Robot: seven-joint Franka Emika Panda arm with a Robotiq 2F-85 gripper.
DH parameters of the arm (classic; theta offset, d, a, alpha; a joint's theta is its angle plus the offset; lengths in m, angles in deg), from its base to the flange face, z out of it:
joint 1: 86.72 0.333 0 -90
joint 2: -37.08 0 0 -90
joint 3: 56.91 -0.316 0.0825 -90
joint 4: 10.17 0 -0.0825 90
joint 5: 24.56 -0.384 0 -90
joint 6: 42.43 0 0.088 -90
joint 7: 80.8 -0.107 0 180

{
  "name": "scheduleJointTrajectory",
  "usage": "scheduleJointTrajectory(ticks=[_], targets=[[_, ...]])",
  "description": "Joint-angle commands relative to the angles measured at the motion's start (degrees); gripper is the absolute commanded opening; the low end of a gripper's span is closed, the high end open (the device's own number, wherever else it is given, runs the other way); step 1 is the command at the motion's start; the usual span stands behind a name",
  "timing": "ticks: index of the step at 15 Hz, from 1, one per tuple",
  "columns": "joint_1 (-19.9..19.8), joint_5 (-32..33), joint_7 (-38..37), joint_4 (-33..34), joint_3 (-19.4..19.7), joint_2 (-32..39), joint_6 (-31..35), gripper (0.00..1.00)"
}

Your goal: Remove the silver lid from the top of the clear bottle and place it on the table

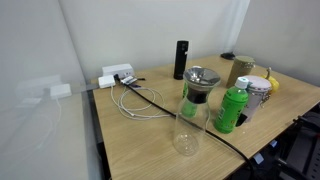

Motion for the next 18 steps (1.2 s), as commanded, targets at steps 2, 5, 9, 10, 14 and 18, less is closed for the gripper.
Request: scheduleJointTrajectory(ticks=[2,5,9,10,14,18], targets=[[-0.49,-0.24,0.25,0.15,-0.37,0.06,-0.18,1.00],[-0.49,-0.24,0.25,0.15,-0.37,0.06,-0.18,1.00],[-0.26,-0.42,0.42,0.15,-0.44,0.29,-0.02,1.00],[0.07,-0.46,0.57,0.23,-0.74,0.82,0.28,1.00],[2.30,-1.64,1.07,0.31,-2.74,3.57,1.46,1.00],[5.16,-1.75,0.51,0.06,-6.23,8.17,5.05,1.00]])
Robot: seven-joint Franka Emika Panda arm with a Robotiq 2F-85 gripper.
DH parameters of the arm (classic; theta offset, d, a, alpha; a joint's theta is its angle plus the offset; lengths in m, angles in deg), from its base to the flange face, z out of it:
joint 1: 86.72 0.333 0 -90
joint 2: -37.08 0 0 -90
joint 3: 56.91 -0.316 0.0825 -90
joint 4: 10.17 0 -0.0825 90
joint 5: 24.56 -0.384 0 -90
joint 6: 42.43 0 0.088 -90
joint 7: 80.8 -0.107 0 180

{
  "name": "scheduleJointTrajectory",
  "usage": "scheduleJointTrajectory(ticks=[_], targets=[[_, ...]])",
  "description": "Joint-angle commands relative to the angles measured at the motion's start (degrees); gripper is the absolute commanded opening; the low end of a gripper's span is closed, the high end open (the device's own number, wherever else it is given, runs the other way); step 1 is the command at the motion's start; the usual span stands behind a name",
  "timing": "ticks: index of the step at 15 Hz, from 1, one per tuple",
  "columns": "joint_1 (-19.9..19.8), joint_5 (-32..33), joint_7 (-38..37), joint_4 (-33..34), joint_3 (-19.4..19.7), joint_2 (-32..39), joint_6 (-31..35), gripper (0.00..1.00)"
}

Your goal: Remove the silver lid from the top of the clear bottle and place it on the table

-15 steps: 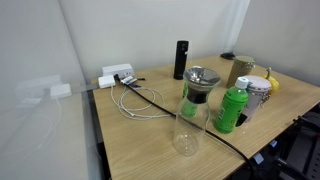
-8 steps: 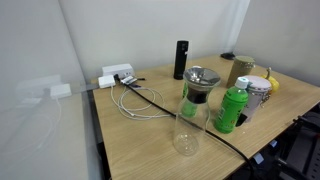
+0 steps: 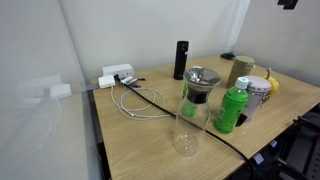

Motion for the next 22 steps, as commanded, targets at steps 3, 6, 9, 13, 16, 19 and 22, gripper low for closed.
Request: scheduleJointTrajectory(ticks=[3,6,9,13,16,19,22], targets=[[2.39,0.57,-0.27,0.33,-4.27,6.66,7.01,1.00],[3.19,0.20,-0.64,0.09,-5.10,7.45,8.31,1.00],[3.58,0.64,-0.94,0.28,-5.90,8.61,9.77,1.00],[3.54,0.68,-0.93,0.30,-5.77,8.42,9.77,1.00],[4.46,0.81,-1.34,0.78,-7.15,9.89,11.96,1.00],[5.63,1.88,-2.12,1.33,-9.35,11.62,15.36,1.00],[7.16,1.98,-2.60,2.47,-11.27,14.31,18.75,1.00]])
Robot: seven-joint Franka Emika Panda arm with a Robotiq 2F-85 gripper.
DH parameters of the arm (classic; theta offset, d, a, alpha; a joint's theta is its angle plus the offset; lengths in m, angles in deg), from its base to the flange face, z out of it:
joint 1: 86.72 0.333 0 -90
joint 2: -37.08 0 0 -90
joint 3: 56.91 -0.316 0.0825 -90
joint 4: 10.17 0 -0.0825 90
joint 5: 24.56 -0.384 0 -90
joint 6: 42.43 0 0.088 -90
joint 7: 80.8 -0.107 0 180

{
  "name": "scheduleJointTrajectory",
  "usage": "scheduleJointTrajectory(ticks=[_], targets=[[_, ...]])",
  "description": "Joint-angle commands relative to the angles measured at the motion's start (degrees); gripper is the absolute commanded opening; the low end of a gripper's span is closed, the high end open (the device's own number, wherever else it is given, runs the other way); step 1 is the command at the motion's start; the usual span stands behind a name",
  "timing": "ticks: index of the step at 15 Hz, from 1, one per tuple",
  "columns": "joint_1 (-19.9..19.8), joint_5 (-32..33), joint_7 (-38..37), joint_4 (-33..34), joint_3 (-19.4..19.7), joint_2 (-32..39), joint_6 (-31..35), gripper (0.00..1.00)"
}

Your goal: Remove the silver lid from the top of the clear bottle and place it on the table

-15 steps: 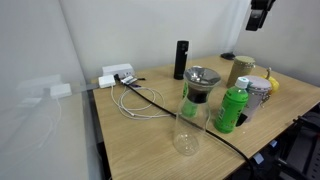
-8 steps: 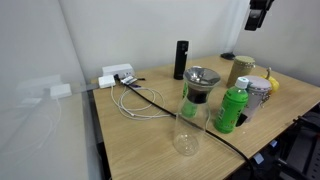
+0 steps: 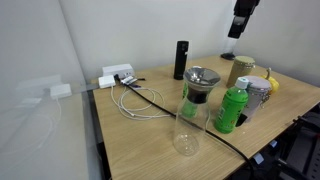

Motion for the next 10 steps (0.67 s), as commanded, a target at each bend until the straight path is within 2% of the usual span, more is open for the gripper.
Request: scheduleJointTrajectory(ticks=[1,10], targets=[[1.18,0.97,-0.77,2.14,-1.46,3.68,2.58,1.00],[3.37,1.10,-1.25,5.05,-3.88,8.91,4.68,0.99]])
